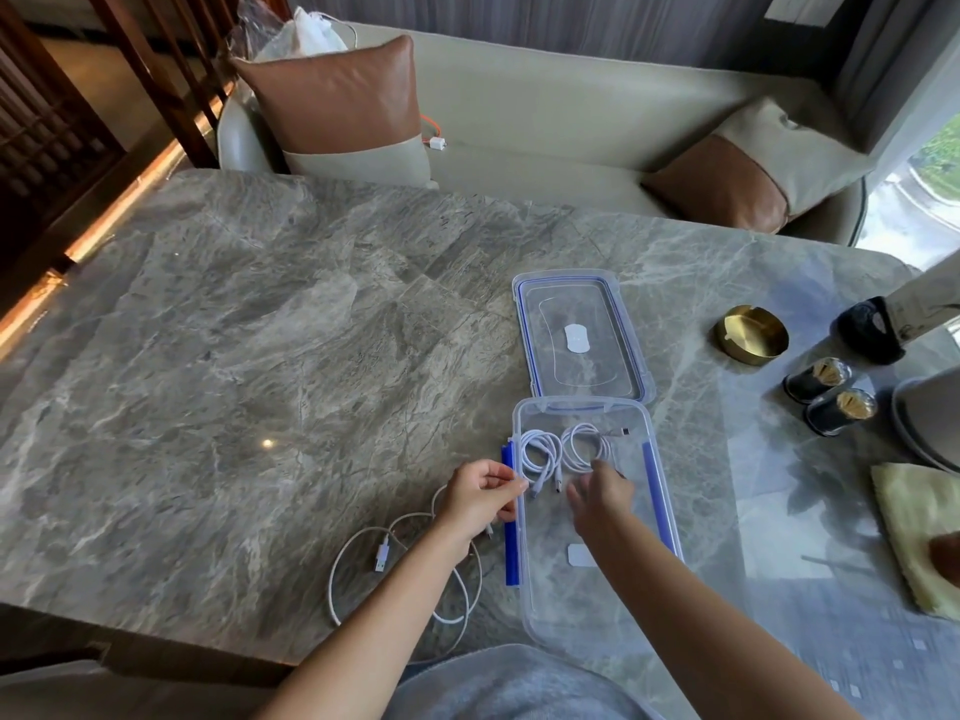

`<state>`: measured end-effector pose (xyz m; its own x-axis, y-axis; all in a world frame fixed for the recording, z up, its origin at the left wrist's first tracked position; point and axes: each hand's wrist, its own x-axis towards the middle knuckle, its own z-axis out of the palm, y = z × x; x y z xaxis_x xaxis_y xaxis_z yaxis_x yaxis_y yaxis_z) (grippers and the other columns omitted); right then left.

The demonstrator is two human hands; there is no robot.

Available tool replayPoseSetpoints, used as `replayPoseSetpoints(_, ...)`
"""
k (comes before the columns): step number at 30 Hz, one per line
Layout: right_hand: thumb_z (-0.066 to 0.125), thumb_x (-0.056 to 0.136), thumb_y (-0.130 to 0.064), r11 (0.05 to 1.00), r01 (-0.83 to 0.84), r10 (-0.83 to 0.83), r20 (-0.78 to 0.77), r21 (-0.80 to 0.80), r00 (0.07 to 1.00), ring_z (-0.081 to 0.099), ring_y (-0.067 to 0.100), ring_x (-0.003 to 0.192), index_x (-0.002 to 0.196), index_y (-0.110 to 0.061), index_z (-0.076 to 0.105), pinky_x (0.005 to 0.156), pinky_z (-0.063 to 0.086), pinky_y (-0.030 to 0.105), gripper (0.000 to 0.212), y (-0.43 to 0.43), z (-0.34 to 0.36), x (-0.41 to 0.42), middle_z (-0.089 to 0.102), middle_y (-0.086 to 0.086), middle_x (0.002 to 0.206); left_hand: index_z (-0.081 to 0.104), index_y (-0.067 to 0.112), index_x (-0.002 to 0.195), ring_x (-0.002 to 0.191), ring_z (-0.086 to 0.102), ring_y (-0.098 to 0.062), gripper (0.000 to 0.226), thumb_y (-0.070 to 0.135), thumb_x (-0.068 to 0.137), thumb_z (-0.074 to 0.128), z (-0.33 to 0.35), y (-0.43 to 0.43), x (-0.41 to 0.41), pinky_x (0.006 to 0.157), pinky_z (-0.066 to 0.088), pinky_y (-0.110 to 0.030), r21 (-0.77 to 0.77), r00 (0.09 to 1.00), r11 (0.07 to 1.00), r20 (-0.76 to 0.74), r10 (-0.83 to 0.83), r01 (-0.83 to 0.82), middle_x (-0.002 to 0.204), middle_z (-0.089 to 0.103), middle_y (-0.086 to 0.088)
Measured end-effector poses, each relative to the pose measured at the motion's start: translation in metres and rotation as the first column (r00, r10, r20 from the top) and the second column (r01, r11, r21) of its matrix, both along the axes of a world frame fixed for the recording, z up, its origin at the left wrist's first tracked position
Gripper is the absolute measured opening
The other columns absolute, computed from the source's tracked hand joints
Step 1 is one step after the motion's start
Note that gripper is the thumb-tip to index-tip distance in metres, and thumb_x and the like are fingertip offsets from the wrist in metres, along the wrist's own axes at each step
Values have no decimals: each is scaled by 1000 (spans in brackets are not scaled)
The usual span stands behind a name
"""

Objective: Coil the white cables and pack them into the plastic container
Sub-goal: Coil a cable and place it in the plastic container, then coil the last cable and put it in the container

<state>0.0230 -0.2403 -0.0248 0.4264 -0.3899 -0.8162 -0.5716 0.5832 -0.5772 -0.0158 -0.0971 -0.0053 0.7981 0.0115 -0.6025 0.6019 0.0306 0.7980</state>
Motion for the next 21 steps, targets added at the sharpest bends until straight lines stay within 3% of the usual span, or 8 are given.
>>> replayPoseSetpoints(3,48,92,-9,996,-76,80,91,-45,993,52,23,95,130,-6,43,97,48,40,38,9,13,-6,50,14,107,61,11,82,60,58,-11,4,11,83,65,-1,9,-3,57,53,-23,-12,999,999,14,45,-45,73,62,-4)
replayPoseSetpoints(6,51,90,-5,888,-270,376,251,-371,892,56,21,100,113,-10,52,98,46,41,24,24,32,-12,59,15,114,61,16,79,63,57,-11,9,9,81,66,-5,31,-1,57,49,-21,169,987,981,143,71,-95,72,61,0)
replayPoseSetpoints(8,53,88,-2,711,-376,639,322,-594,698,61,19,94,99,-11,59,88,48,34,15,32,45,-14,65,7,100,62,19,79,70,59,-13,12,9,79,68,-10,46,-1,65,49,-24,349,972,934,236,-16,-70,75,63,2)
replayPoseSetpoints(10,54,87,-2,427,-447,876,237,-786,420,63,15,88,91,-13,64,81,49,30,15,42,54,-11,68,-1,91,65,20,84,77,62,-14,11,12,77,68,-17,56,-2,71,50,-27,540,942,841,280,-184,4,84,66,4)
replayPoseSetpoints(13,53,85,-10,-148,-401,989,-148,-904,-31,62,19,93,98,-17,66,81,45,31,19,62,61,-3,68,1,98,61,21,96,92,59,-18,20,23,76,67,-26,61,-1,74,43,-27,785,883,612,216,-416,97,97,63,3)
replayPoseSetpoints(15,50,86,-14,-430,-309,901,-383,-849,-202,59,22,101,105,-20,65,88,37,27,24,75,60,3,67,2,106,55,23,103,98,58,-23,29,32,77,64,-31,62,1,81,45,-33,860,869,486,115,-481,155,103,62,-1)
replayPoseSetpoints(18,47,88,-18,-608,-289,792,-546,-739,-273,59,23,109,111,-22,63,104,27,27,28,89,50,5,68,3,112,54,22,109,105,56,-25,31,33,80,61,-40,62,1,89,43,-38,889,871,405,15,-492,213,109,61,-3)
replayPoseSetpoints(21,45,93,-33,-635,-414,771,-565,-652,-292,58,23,114,117,-20,60,114,17,36,32,92,37,5,68,5,115,62,14,93,102,58,-25,13,21,82,58,-46,64,-1,82,43,-33,839,910,522,85,-407,155,104,64,-7)
